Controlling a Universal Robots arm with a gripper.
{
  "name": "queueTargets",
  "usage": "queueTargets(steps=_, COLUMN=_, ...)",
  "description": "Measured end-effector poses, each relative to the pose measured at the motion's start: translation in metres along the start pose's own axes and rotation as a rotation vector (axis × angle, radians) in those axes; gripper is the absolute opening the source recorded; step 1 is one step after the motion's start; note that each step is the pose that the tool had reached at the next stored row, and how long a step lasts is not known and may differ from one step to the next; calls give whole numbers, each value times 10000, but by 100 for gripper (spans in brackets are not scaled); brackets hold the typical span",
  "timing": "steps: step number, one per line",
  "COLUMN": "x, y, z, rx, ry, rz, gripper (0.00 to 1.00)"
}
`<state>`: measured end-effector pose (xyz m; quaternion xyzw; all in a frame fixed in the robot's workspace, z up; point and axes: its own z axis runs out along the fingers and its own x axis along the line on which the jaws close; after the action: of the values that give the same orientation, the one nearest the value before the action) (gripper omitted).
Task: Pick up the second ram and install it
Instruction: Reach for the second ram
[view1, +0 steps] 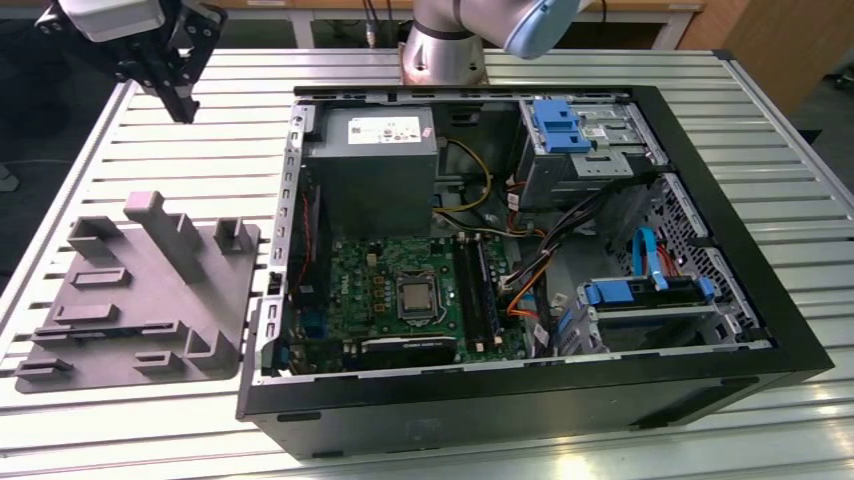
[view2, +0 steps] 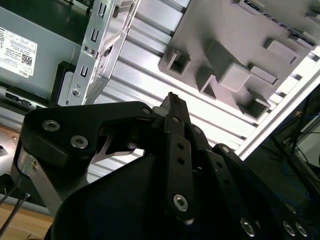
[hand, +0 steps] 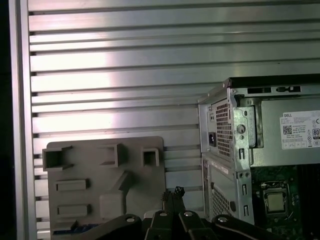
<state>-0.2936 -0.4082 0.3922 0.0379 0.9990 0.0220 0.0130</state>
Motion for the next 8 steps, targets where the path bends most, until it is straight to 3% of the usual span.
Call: queueTargets(steps=8, x=48, y=-16, z=0, rx=-2, ry=-1, rz=1, gripper=11)
